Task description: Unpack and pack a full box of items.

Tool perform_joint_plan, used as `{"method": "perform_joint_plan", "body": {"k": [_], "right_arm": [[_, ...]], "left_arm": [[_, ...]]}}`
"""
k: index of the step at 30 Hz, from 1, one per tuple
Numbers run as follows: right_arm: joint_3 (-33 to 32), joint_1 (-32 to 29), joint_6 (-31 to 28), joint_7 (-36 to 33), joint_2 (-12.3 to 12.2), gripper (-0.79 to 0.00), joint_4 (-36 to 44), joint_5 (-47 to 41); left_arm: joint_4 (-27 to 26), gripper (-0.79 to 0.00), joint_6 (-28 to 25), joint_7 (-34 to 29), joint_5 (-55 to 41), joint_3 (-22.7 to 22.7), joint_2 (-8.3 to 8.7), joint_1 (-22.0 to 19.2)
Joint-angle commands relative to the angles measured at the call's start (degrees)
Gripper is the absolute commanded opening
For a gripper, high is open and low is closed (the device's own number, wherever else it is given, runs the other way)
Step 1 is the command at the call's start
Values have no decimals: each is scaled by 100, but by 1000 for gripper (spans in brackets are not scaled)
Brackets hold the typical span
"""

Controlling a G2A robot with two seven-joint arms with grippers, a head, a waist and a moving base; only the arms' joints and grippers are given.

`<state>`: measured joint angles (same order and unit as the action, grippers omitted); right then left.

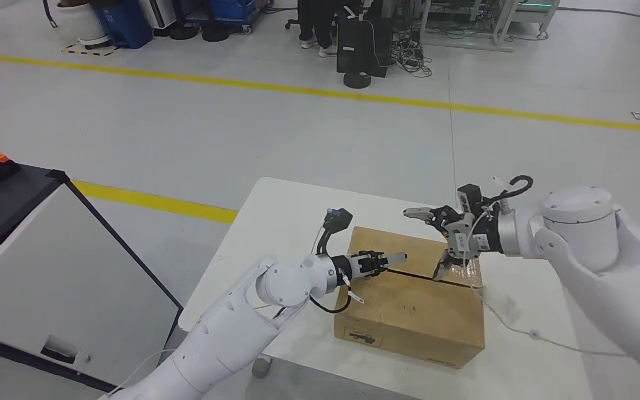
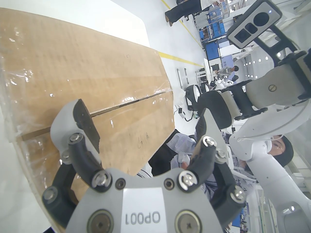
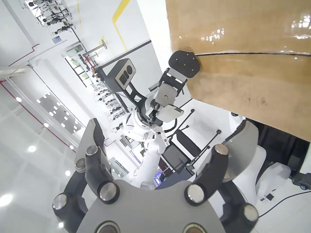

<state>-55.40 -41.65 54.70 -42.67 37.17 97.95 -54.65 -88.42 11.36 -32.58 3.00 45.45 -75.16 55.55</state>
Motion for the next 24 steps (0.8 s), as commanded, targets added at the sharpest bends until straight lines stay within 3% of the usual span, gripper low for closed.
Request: {"method": "perform_joint_plan", "body": {"k": [1,5,9,18,24], "right_arm": [[-91,48,-44,-96,-6,0,-146,-76],[-512,-186,-202,-370,-161,0,-376,71],[-1240,-809,-376,-999,-436,0,-585,131],[-2736,-2755,-1047,-1739,-1066,0,-948,211],[-2924,-4224,-1629,-2324,-1648,0,-1077,-804]], "left_arm": [[0,0,0,0,0,0,0,0],[0,0,0,0,0,0,0,0],[0,0,0,0,0,0,0,0],[0,0,0,0,0,0,0,0],[0,0,0,0,0,0,0,0]]}}
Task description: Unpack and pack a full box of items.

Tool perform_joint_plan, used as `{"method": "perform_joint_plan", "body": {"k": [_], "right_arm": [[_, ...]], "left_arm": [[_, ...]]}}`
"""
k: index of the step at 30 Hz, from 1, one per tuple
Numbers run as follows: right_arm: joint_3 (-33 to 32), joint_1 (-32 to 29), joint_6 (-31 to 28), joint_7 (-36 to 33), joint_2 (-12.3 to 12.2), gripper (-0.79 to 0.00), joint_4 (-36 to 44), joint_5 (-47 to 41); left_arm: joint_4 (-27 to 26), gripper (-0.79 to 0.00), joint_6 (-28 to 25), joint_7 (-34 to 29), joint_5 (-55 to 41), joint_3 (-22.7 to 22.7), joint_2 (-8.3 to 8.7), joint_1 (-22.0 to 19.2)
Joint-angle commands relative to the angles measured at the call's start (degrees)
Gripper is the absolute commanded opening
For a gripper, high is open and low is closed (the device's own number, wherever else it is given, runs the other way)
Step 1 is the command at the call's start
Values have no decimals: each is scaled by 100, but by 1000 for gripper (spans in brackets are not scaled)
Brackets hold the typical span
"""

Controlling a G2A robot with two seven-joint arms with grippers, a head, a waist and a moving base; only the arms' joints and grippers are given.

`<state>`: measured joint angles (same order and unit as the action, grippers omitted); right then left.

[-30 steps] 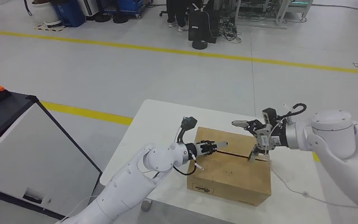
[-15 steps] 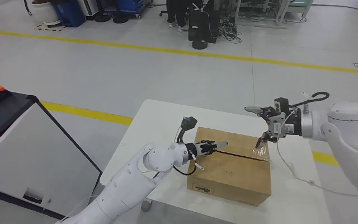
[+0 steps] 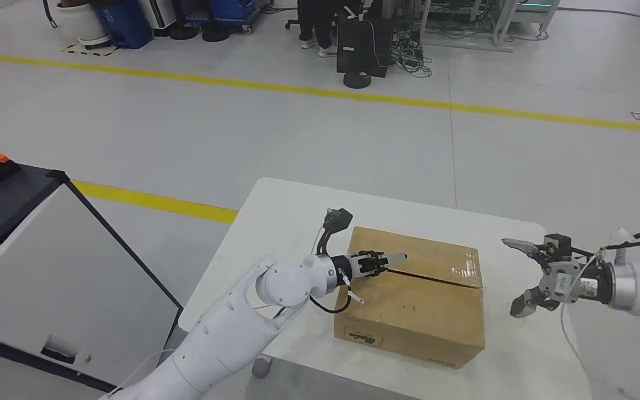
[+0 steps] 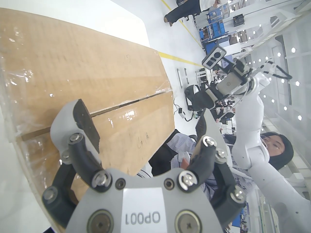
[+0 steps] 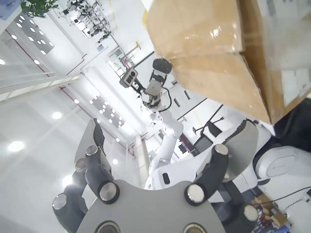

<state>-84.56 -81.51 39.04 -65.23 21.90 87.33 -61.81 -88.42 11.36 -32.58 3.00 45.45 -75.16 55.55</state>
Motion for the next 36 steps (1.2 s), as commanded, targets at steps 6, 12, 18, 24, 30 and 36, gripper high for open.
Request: {"method": "perform_joint_plan", "body": {"k": [6,12,18,24,30,36], "right_arm": [[-283,-1232,-972,-977,-802,0,-489,-670],[-479,-1664,-1401,-1404,-1094,0,-946,-1087],[-479,-1664,-1401,-1404,-1094,0,-946,-1087],[-479,-1664,-1401,-1404,-1094,0,-946,-1087],[-479,-1664,-1401,-1404,-1094,0,-946,-1087],[-427,-1714,-1158,-803,-1033,0,-981,-1362]], "left_arm": [[0,0,0,0,0,0,0,0],[0,0,0,0,0,0,0,0],[0,0,0,0,0,0,0,0],[0,0,0,0,0,0,0,0],[0,0,0,0,0,0,0,0],[0,0,0,0,0,0,0,0]]}}
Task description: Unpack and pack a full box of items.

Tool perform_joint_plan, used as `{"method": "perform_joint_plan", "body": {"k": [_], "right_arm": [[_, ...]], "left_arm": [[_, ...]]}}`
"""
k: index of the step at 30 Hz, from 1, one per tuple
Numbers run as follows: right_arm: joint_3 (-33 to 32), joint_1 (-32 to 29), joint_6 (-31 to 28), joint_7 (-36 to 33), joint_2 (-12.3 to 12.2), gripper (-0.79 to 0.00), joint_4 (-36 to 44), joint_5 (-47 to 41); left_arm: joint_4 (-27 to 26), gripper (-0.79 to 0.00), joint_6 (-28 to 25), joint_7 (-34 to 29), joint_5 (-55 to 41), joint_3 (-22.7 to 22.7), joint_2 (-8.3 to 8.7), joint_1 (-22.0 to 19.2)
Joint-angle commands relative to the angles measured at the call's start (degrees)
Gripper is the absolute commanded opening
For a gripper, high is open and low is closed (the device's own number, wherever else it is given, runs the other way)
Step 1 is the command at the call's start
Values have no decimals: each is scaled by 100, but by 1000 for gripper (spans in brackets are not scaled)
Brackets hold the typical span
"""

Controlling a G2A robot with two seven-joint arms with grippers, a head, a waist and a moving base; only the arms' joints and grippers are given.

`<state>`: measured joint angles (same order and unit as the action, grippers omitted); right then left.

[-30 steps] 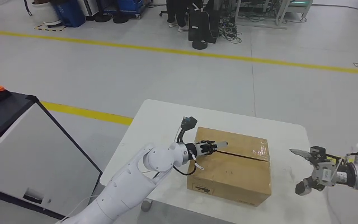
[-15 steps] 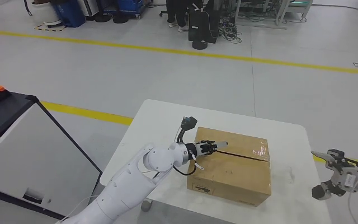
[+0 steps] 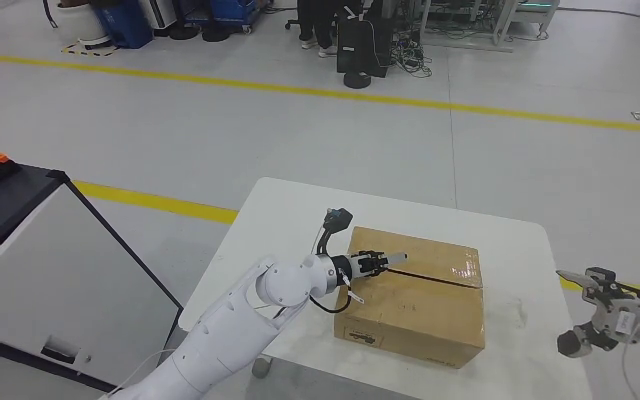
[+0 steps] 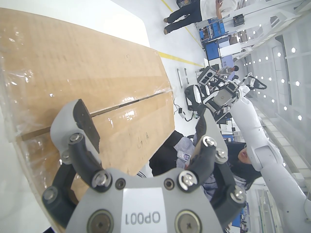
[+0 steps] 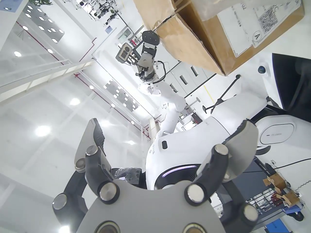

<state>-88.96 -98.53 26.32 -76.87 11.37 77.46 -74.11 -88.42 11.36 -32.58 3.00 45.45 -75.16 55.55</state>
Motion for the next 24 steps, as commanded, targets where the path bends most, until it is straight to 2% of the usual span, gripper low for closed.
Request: {"method": "perform_joint_plan", "body": {"k": [1,9,13,24], "right_arm": [[19,-23,273,551,42,0,-3,-281],[3,-131,1050,2021,196,0,154,-1214],[6,-272,1113,2526,270,0,330,-1478],[-12,-397,1037,2609,313,0,390,-1658]], "left_arm": [[0,0,0,0,0,0,0,0],[0,0,0,0,0,0,0,0],[0,0,0,0,0,0,0,0],[0,0,0,0,0,0,0,0]]}}
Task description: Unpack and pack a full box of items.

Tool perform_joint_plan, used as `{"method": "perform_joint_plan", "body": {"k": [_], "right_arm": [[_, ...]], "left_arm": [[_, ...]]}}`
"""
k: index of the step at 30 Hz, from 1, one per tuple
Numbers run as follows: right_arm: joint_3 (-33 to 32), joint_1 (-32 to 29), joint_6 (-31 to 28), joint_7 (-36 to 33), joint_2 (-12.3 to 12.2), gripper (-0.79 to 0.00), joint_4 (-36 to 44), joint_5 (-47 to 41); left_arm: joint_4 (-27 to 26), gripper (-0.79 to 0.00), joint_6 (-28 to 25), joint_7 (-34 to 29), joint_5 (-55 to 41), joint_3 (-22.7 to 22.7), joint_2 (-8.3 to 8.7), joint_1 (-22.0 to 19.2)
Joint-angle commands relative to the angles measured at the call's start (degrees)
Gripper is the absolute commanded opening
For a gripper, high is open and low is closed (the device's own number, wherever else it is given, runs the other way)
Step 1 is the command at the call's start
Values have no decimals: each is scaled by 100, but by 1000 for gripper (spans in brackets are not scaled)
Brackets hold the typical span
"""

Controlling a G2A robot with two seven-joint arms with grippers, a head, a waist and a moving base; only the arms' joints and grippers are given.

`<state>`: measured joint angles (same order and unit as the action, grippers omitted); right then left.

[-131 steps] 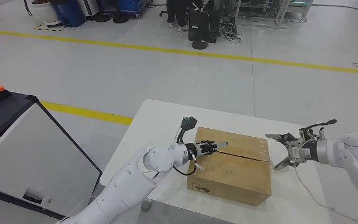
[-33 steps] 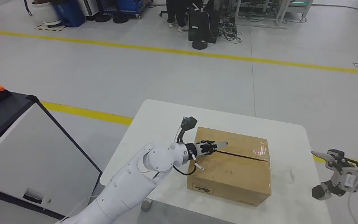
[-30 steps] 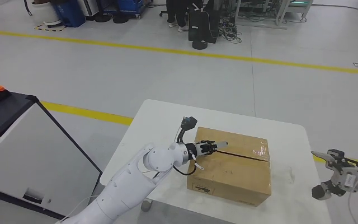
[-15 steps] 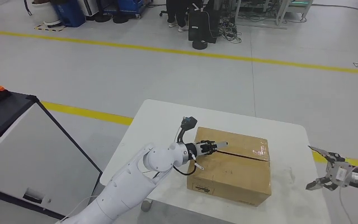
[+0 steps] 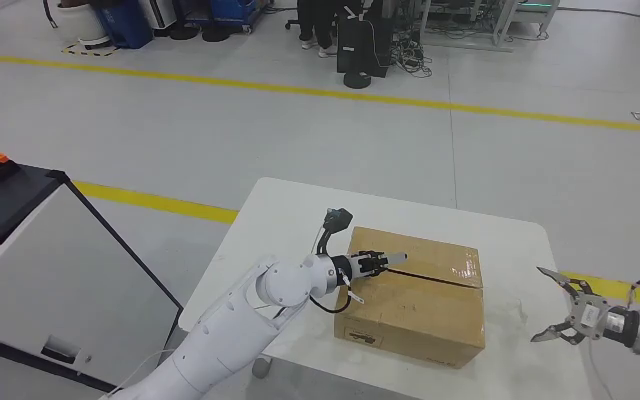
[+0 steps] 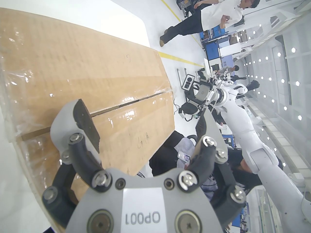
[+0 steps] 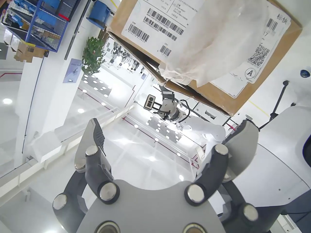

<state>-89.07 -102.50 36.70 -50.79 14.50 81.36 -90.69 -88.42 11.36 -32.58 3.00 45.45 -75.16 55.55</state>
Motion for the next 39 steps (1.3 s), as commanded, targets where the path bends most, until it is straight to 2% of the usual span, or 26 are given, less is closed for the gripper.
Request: {"method": "perform_joint_plan", "body": {"k": [1,18,24,29,39], "right_arm": [[0,0,0,0,0,0,0,0],[24,-20,-43,124,23,0,20,3],[-26,-218,151,316,132,0,-57,-556],[-214,-552,182,742,203,0,52,-956],[-537,-1289,-239,1628,411,0,447,-1937]], "left_arm": [[0,0,0,0,0,0,0,0],[0,0,0,0,0,0,0,0],[0,0,0,0,0,0,0,0],[0,0,0,0,0,0,0,0],[0,0,0,0,0,0,0,0]]}}
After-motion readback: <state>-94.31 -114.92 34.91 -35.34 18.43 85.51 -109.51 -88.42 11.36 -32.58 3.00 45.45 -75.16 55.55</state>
